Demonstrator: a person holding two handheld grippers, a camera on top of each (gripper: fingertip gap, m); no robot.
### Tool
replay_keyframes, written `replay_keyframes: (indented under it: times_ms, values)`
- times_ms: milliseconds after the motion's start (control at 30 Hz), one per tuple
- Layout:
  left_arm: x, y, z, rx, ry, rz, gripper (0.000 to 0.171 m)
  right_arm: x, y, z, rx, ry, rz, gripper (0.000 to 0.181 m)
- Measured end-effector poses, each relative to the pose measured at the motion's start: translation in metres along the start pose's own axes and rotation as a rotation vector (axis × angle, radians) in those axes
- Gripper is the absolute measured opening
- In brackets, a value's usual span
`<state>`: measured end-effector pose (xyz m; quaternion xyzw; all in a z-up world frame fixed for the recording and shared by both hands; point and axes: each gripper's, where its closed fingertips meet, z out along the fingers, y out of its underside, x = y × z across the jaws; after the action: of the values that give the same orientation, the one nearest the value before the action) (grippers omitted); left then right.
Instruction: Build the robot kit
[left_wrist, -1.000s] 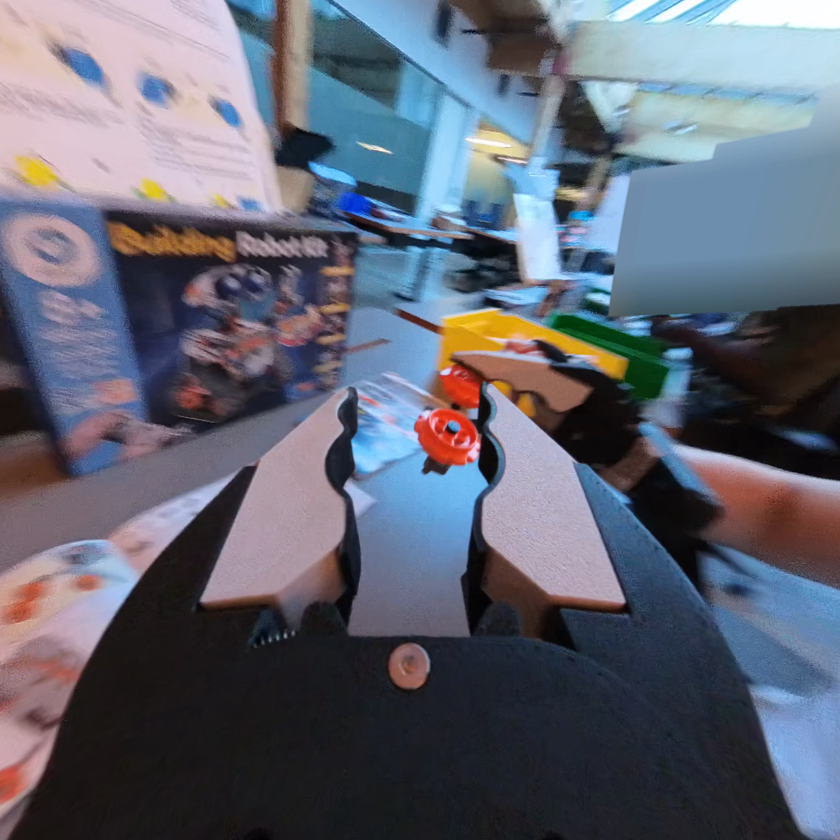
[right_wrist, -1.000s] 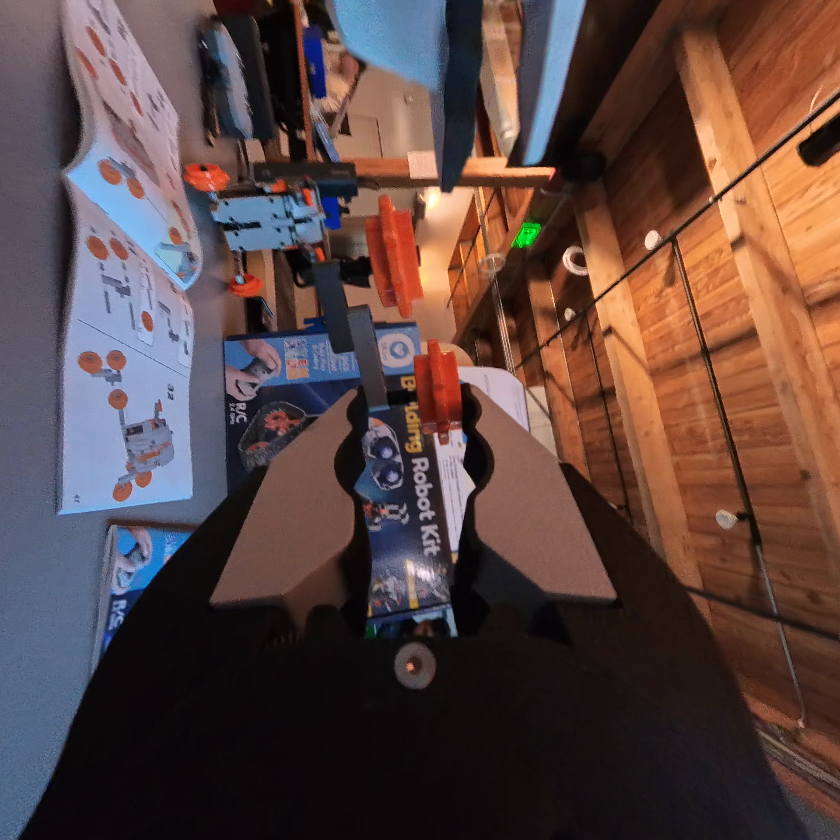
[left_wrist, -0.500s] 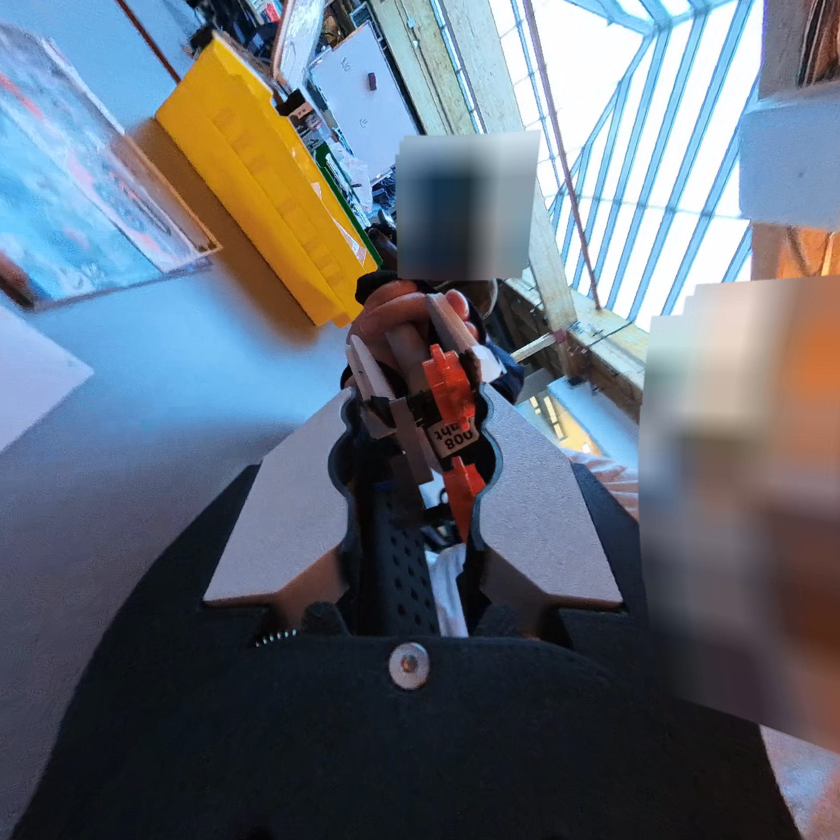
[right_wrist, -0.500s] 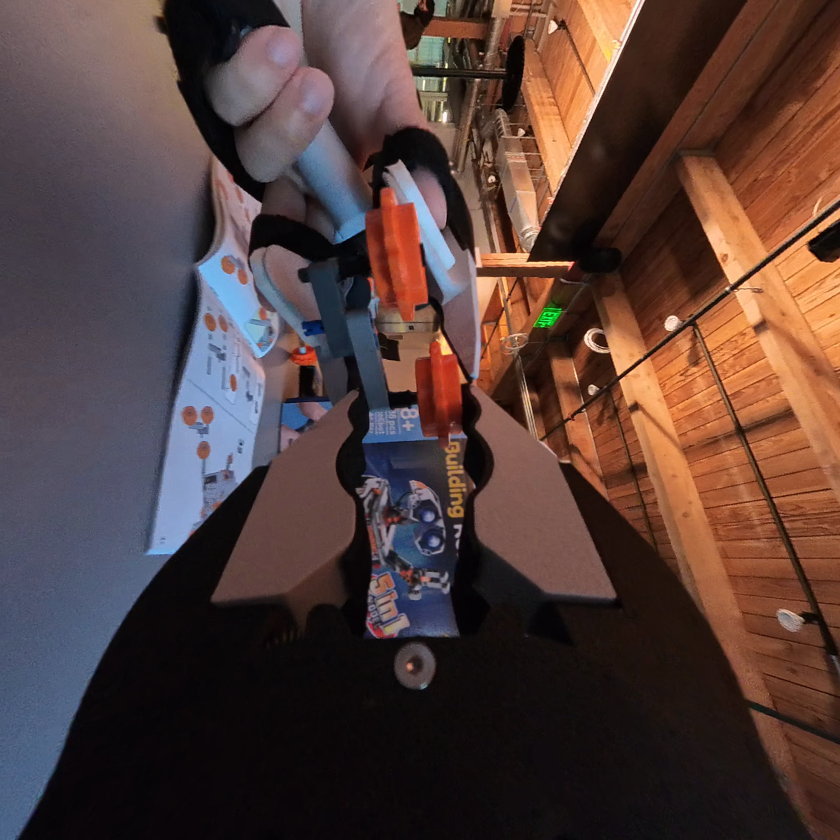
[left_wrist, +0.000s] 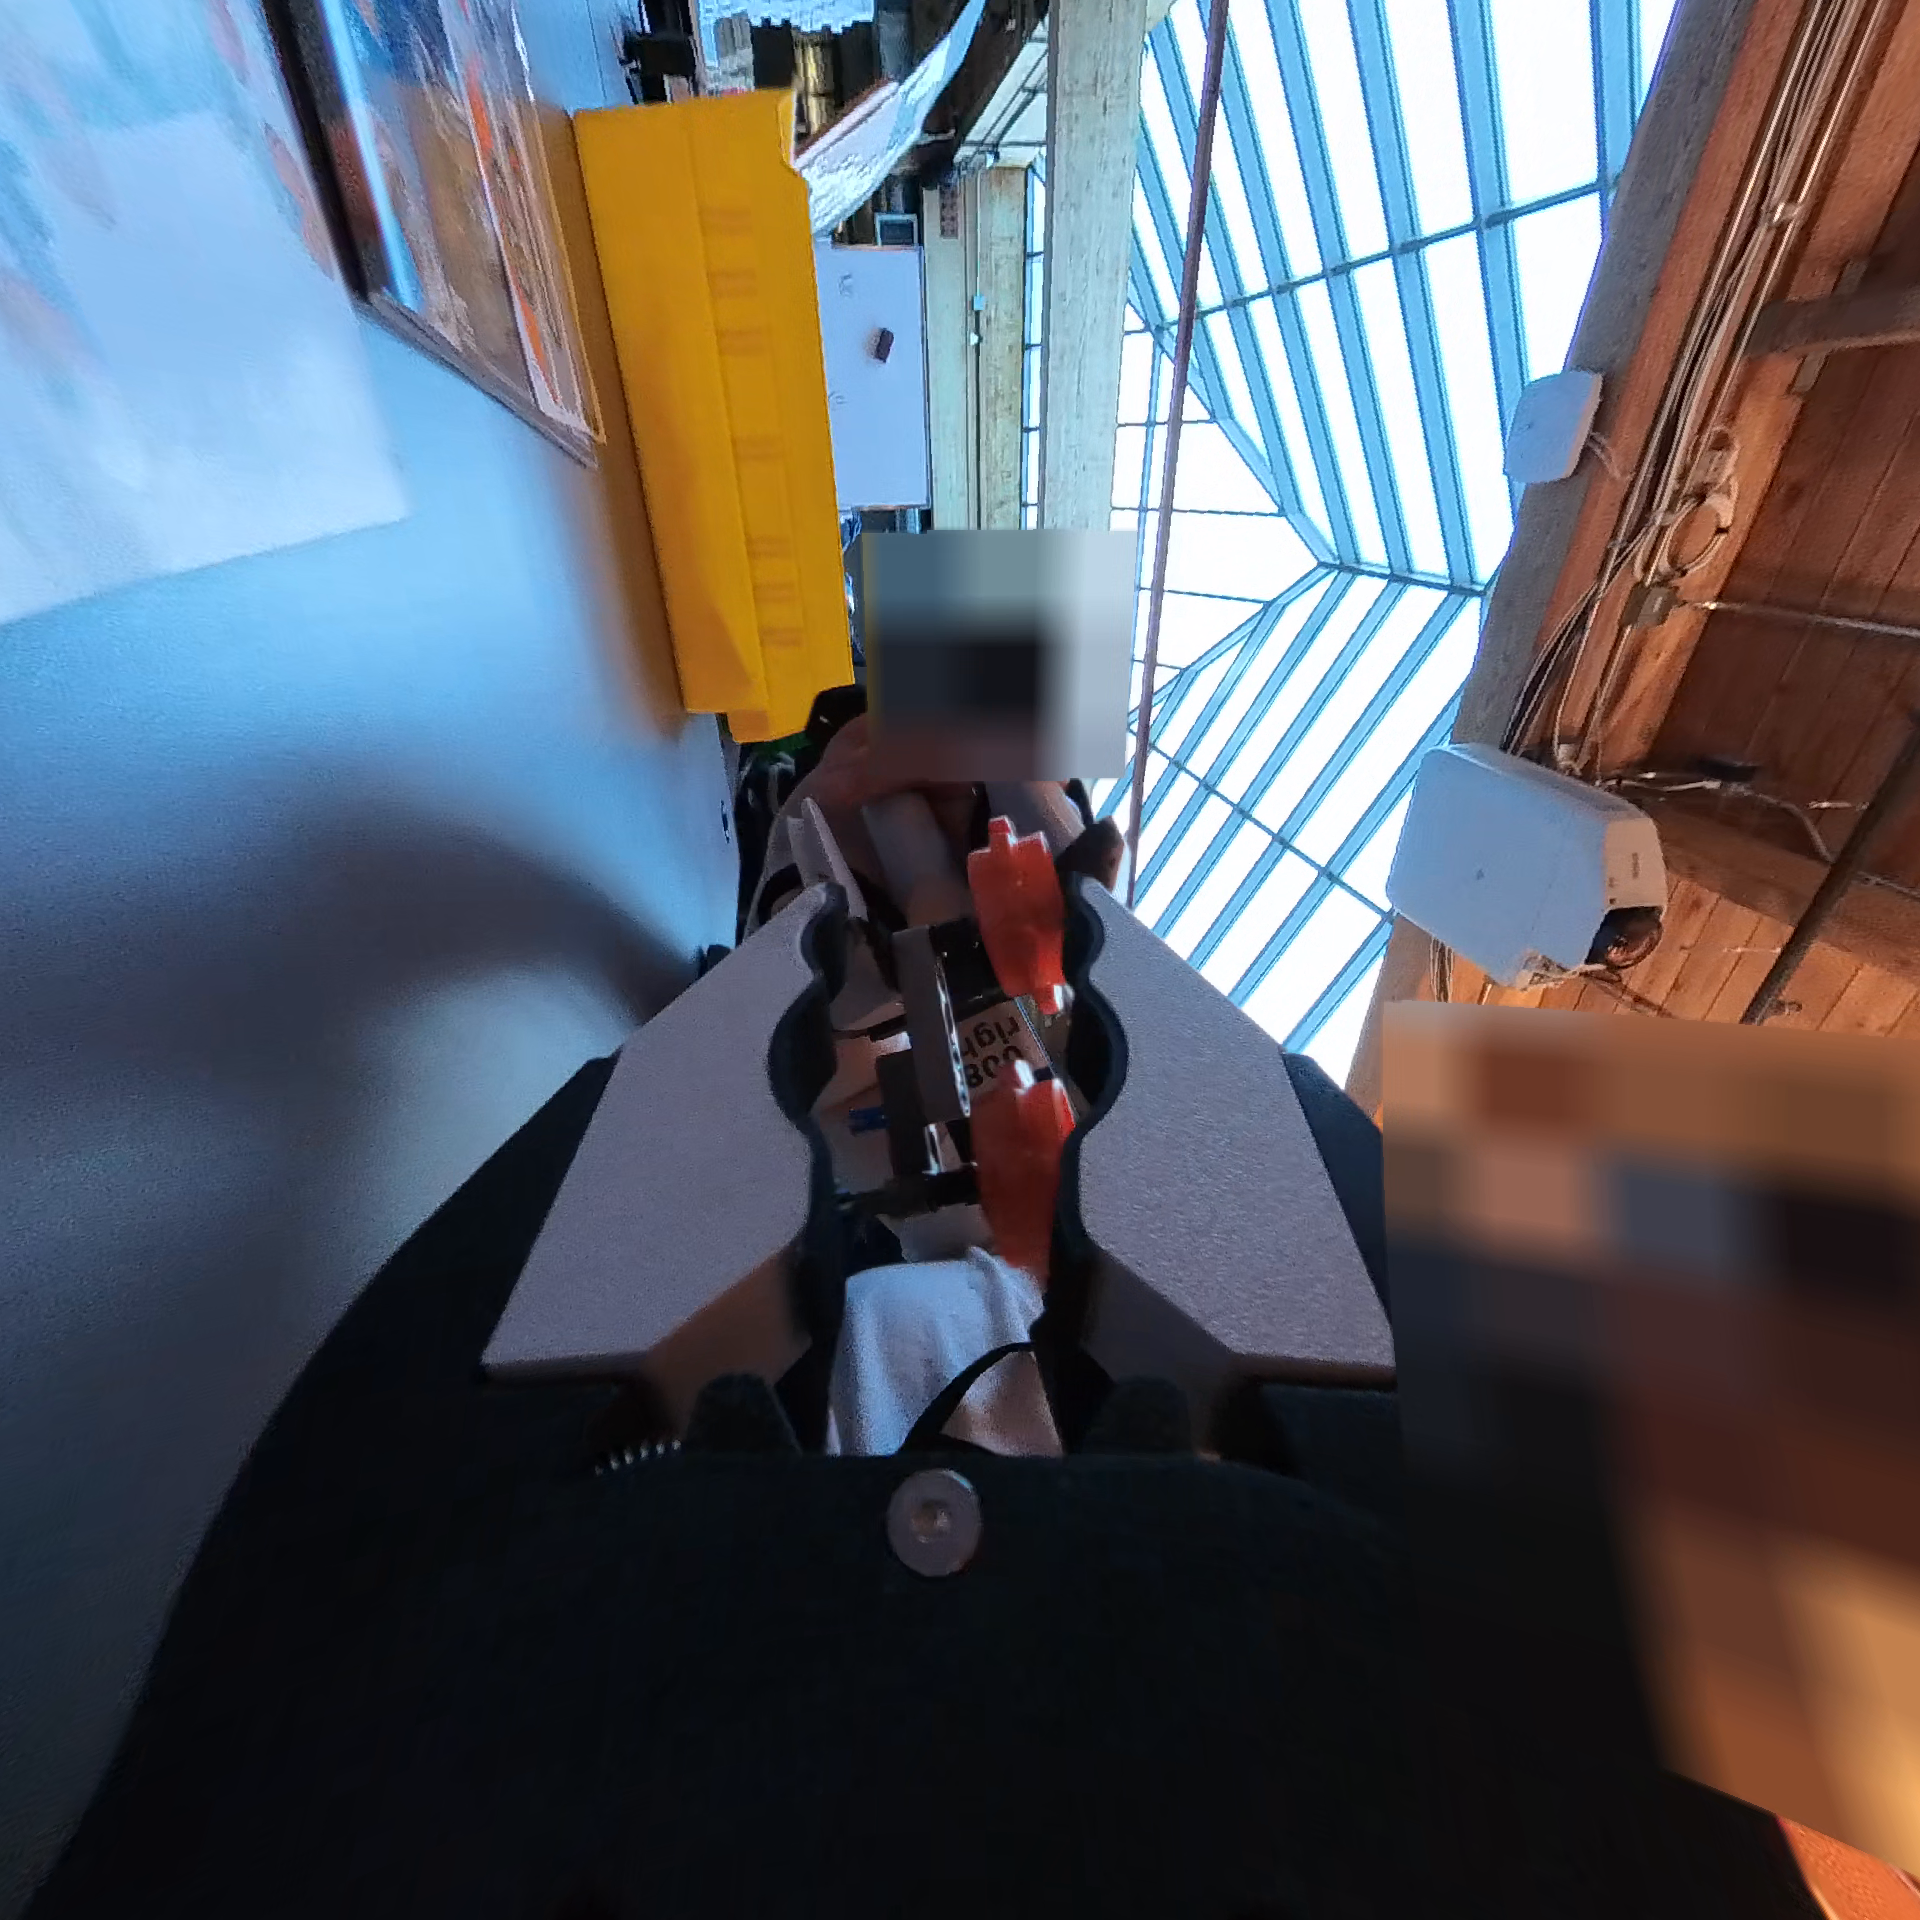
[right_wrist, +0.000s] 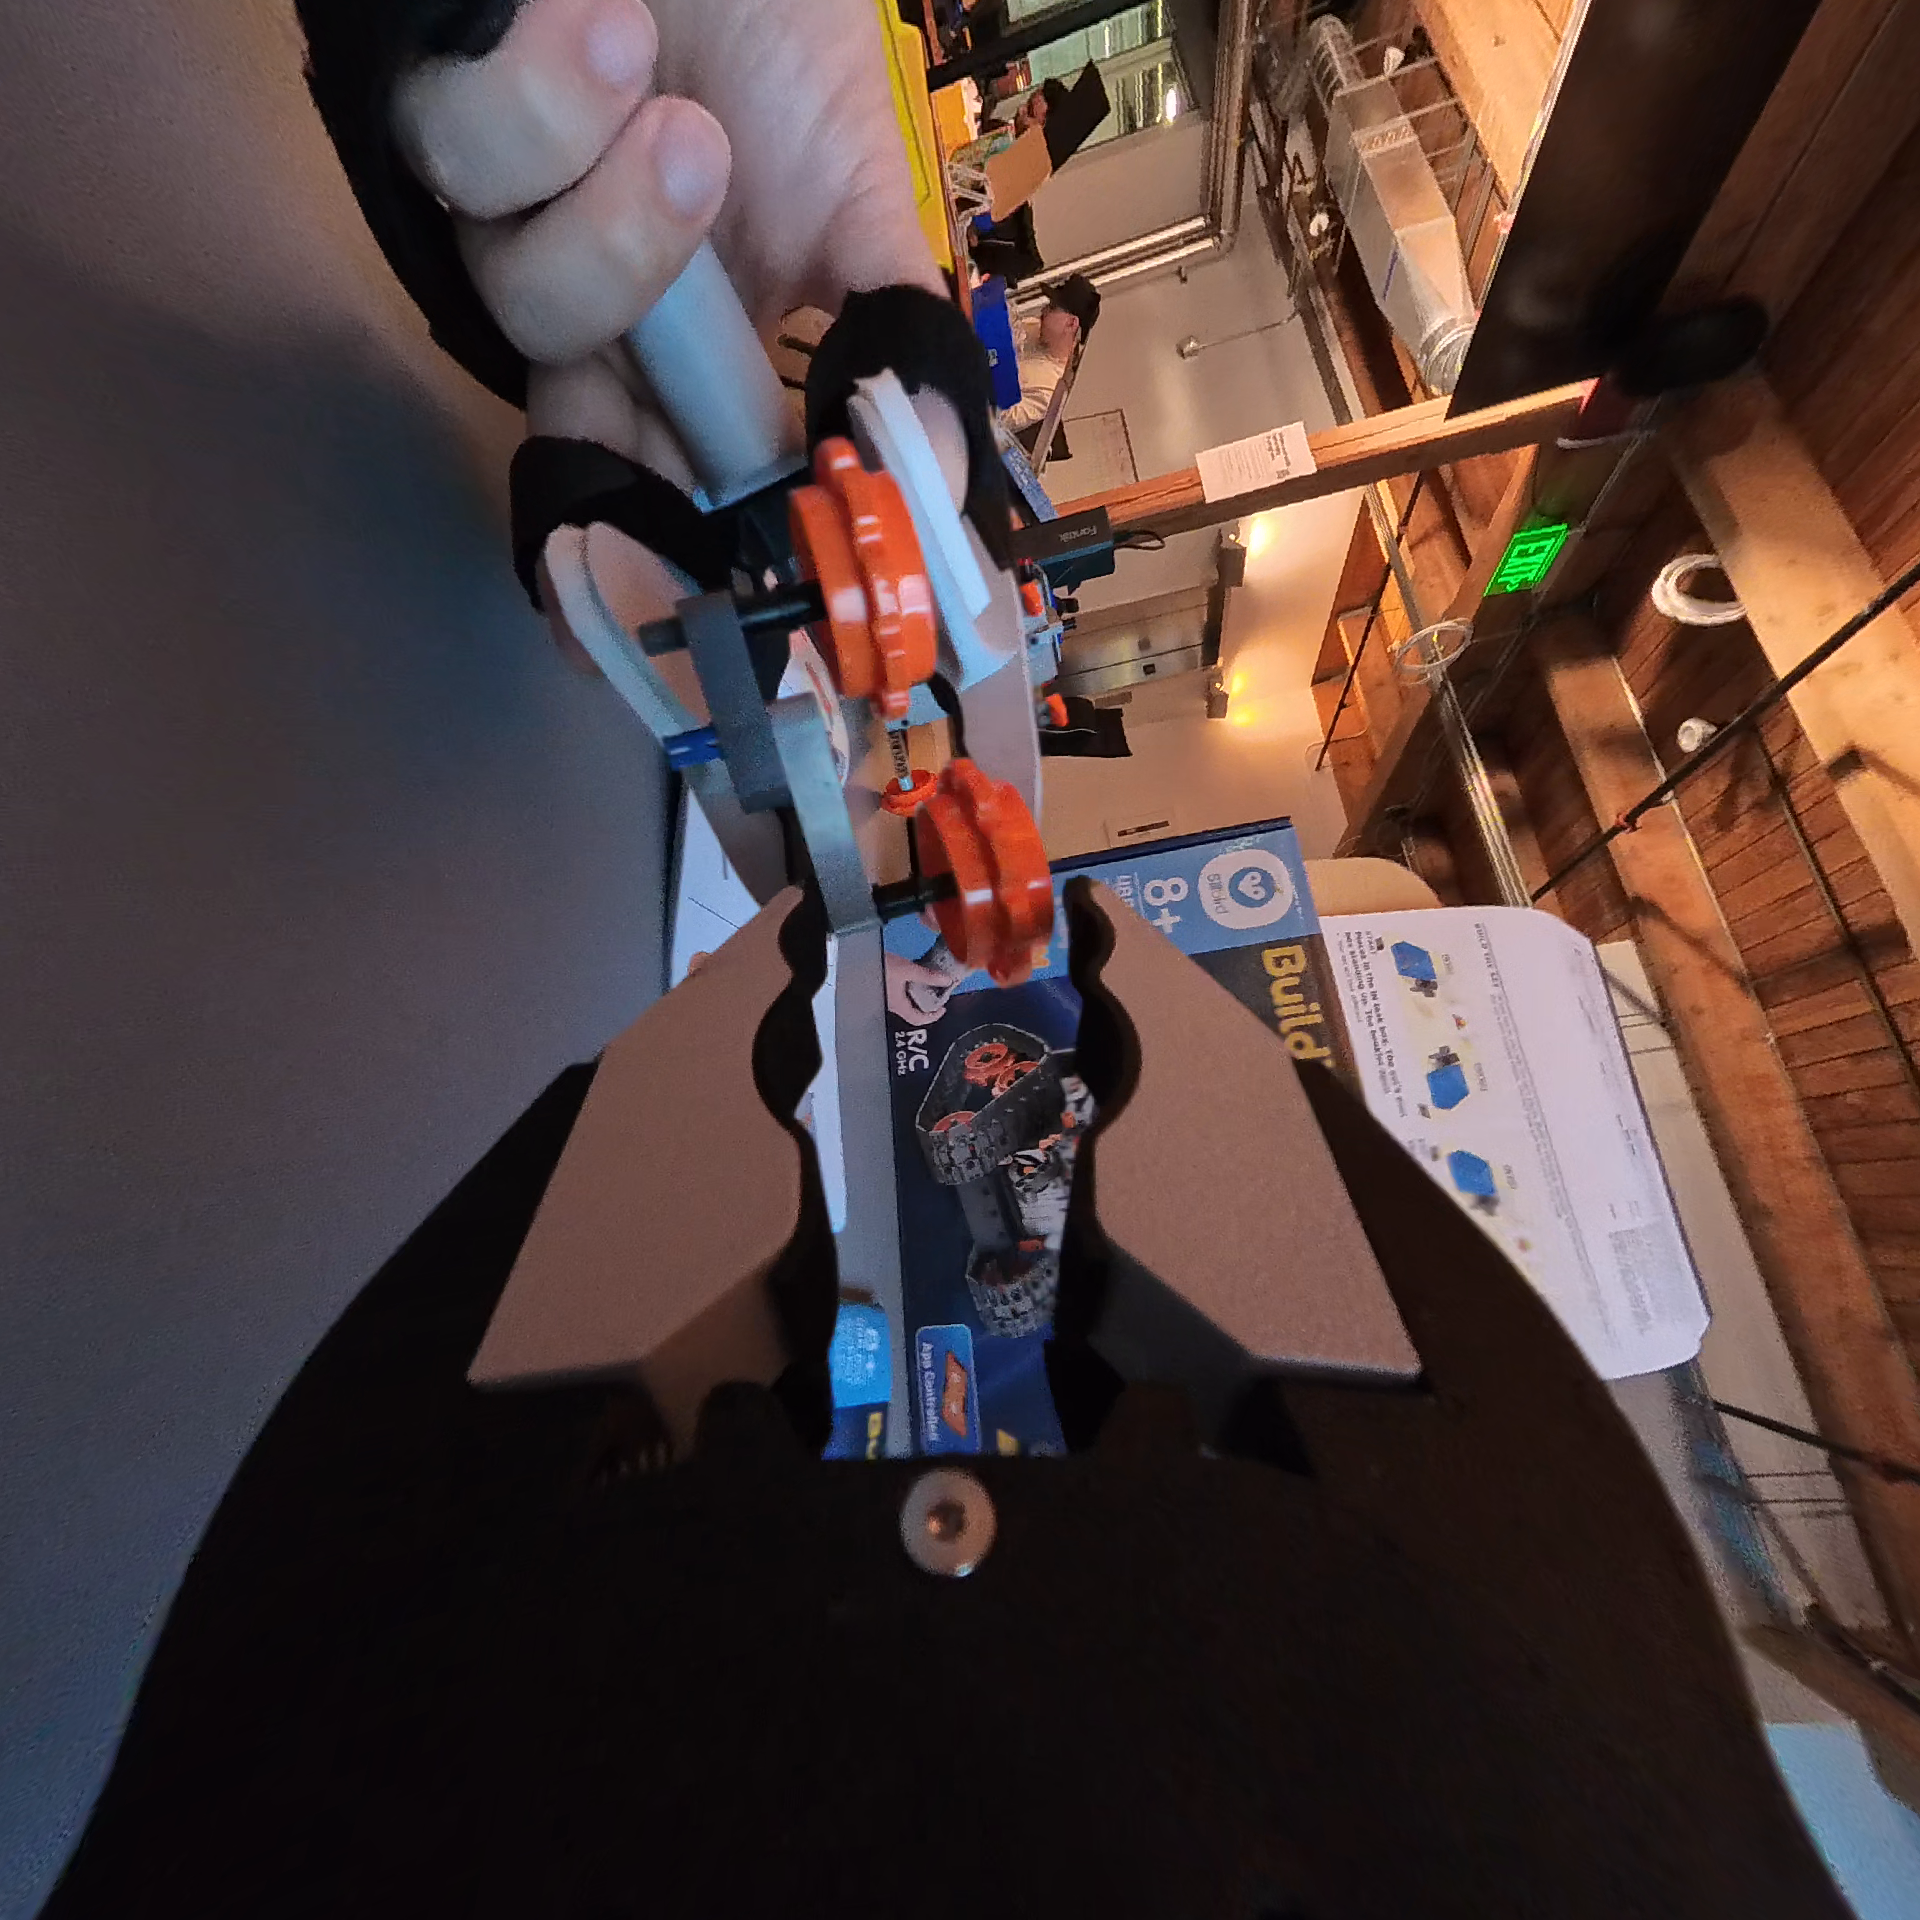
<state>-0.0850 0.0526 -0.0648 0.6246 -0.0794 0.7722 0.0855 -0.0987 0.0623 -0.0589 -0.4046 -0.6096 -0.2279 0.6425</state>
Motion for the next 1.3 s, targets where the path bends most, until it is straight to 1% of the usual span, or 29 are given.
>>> replay_keyframes:
  times_ms: [67, 100, 133, 167, 200, 233, 267, 333, 400, 433, 467, 500, 533, 567, 600, 633, 667, 700, 733, 767, 833, 900, 967, 1000, 1067, 1133, 1300]
  values:
    - [-0.002, -0.003, -0.004, 0.014, 0.001, -0.004, 0.033, 0.0, 0.001, 0.0, 0.005, 0.004, -0.036, 0.048]
    - [-0.001, -0.005, -0.006, 0.02, 0.015, -0.004, 0.019, -0.001, 0.004, 0.001, -0.009, -0.002, -0.046, 0.051]
    - [0.004, -0.006, -0.007, 0.022, 0.051, -0.01, 0.011, -0.005, 0.011, 0.003, -0.048, -0.018, -0.058, 0.052]
    - [0.008, -0.005, -0.007, 0.012, 0.075, -0.021, 0.011, -0.009, 0.017, 0.004, -0.077, -0.03, -0.069, 0.045]
    - [0.01, -0.001, -0.005, -0.009, 0.076, -0.012, 0.011, -0.011, 0.016, 0.003, -0.065, -0.034, -0.076, 0.019]
    - [0.007, 0.001, -0.003, -0.021, 0.046, 0.015, 0.011, -0.015, 0.01, 0.001, -0.018, -0.055, -0.075, 0.009]
    - [0.003, 0.002, -0.002, -0.019, 0.005, 0.051, 0.011, -0.02, 0.008, 0.002, -0.005, -0.083, -0.053, 0.006]
    - [-0.007, 0.001, -0.001, -0.003, -0.07, 0.091, 0.011, -0.039, 0.023, 0.008, -0.1, -0.181, -0.007, 0.013]
    - [-0.013, 0.003, -0.001, -0.018, -0.112, 0.116, 0.011, -0.058, 0.048, 0.01, -0.261, -0.284, 0.043, 0.023]
    - [-0.014, 0.002, -0.001, -0.02, -0.117, 0.124, 0.011, -0.062, 0.059, 0.008, -0.336, -0.312, 0.069, 0.023]
    - [-0.013, 0.001, -0.002, -0.012, -0.115, 0.127, 0.011, -0.057, 0.066, 0.004, -0.376, -0.306, 0.11, 0.02]
    - [-0.013, -0.002, -0.004, 0.011, -0.114, 0.129, 0.011, -0.052, 0.071, 0.0, -0.399, -0.307, 0.198, 0.016]
    - [-0.013, -0.007, -0.006, 0.04, -0.121, 0.139, 0.011, -0.045, 0.077, -0.005, -0.435, -0.303, 0.339, 0.017]
    - [-0.013, -0.011, -0.008, 0.066, -0.133, 0.161, 0.011, -0.038, 0.078, -0.01, -0.445, -0.304, 0.522, 0.019]
    - [-0.013, -0.015, -0.01, 0.09, -0.154, 0.192, 0.011, -0.033, 0.069, -0.014, -0.405, -0.333, 0.772, 0.023]
    - [-0.013, -0.019, -0.012, 0.111, -0.184, 0.229, 0.011, -0.025, 0.051, -0.016, -0.317, -0.381, 1.095, 0.036]
    - [-0.012, -0.021, -0.013, 0.126, -0.208, 0.27, 0.011, -0.014, 0.031, -0.017, -0.197, -0.447, 1.443, 0.05]
    - [-0.009, -0.022, -0.013, 0.134, -0.226, 0.309, 0.011, -0.004, 0.019, -0.018, -0.107, -0.5, 1.754, 0.056]
    - [-0.007, -0.023, -0.013, 0.142, -0.24, 0.342, 0.011, 0.002, 0.014, -0.018, -0.031, -0.535, 1.985, 0.059]
    - [-0.005, -0.024, -0.013, 0.151, -0.258, 0.372, 0.011, 0.003, 0.013, -0.016, 0.035, -0.551, 2.14, 0.062]
    - [-0.004, -0.022, -0.012, 0.148, -0.283, 0.413, 0.011, -0.012, 0.011, -0.012, 0.049, -0.608, 2.315, 0.064]
    - [-0.002, -0.019, -0.01, 0.143, -0.272, 0.412, 0.011, -0.018, 0.003, -0.008, 0.097, -0.673, 2.449, 0.064]
    - [-0.001, -0.017, -0.008, 0.139, -0.258, 0.397, 0.011, -0.021, 0.001, -0.004, 0.132, -0.713, 2.538, 0.058]
    - [-0.001, -0.017, -0.008, 0.136, -0.257, 0.391, 0.011, -0.023, 0.003, -0.003, 0.137, -0.723, 2.563, 0.052]
    - [-0.004, -0.017, -0.009, 0.133, -0.265, 0.383, 0.011, -0.018, 0.002, -0.003, 0.206, -0.755, 2.621, 0.04]
    - [-0.003, -0.018, -0.008, 0.137, -0.255, 0.378, 0.011, -0.018, 0.005, -0.003, 0.22, -0.746, 2.632, 0.034]
    - [-0.01, -0.018, -0.007, 0.133, -0.283, 0.381, 0.011, -0.024, 0.005, -0.003, 0.218, -0.739, 2.664, 0.038]
